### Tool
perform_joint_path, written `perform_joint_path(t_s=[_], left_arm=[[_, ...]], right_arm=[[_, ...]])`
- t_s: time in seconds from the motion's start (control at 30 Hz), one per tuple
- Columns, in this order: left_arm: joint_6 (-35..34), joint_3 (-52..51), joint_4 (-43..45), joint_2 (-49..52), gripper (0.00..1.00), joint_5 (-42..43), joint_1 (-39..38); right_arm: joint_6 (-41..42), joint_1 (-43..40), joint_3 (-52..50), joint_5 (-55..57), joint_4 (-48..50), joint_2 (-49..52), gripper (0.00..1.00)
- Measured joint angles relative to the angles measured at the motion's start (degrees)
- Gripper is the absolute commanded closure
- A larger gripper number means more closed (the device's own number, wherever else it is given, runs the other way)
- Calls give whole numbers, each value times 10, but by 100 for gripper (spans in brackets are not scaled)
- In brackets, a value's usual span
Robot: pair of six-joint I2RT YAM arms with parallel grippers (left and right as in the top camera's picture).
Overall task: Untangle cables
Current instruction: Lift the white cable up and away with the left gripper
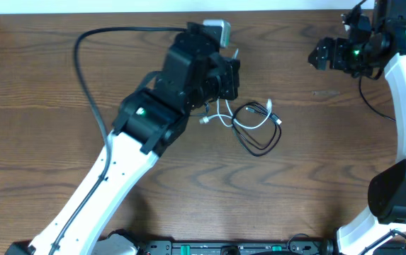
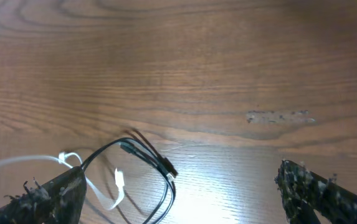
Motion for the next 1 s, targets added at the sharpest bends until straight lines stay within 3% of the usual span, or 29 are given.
perform_joint_path(t_s=[0.4,0.53,0.87,1.0], left_arm=[[3,-2,192,-32,93,-8,24],[6,-2,220,-60,93,-10,44],[7,-2,322,-96,93,-25,102],[11,-3,348,-97,93,-65,102]], right_arm=[[-1,9,0,-23,1,0,5],[-18,9,0,-48,0,0,5],[-212,9,0,-365,9,0,4],[-233,9,0,-403,12,0,4]])
